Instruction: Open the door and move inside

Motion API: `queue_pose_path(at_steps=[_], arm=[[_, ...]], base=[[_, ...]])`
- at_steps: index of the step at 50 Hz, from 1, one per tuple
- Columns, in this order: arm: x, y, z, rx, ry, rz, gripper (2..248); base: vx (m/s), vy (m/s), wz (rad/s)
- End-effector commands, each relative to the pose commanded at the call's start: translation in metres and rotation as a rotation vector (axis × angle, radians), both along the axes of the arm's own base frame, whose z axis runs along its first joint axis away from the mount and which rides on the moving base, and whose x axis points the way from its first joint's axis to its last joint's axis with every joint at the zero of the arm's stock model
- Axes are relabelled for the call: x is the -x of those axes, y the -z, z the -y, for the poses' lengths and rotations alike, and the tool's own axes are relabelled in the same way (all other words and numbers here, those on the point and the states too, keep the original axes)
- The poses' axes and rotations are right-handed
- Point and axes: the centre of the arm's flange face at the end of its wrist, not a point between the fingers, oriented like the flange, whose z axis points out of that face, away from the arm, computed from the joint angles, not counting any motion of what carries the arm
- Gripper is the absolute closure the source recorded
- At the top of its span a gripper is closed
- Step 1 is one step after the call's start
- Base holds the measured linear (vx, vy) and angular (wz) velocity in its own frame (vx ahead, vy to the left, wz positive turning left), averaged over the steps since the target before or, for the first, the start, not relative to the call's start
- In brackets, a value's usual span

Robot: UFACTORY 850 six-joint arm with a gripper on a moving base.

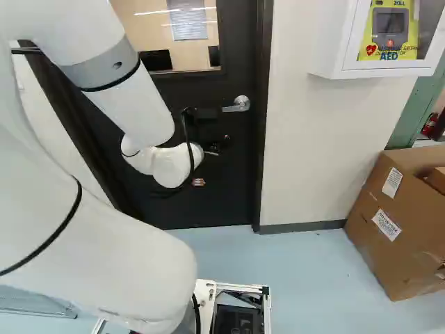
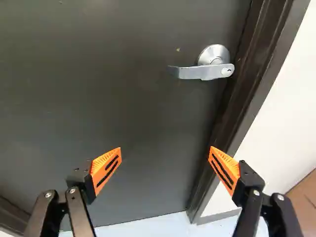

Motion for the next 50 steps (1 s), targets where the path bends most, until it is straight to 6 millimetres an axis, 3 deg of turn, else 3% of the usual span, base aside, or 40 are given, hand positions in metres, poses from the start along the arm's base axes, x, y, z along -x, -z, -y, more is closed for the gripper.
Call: queue_pose_path(at_steps=[50], arm=[[-0.038, -0.052, 0.000, 0.004, -0.002, 0.119, 3]], base=[[0.000, 0.000, 0.000]])
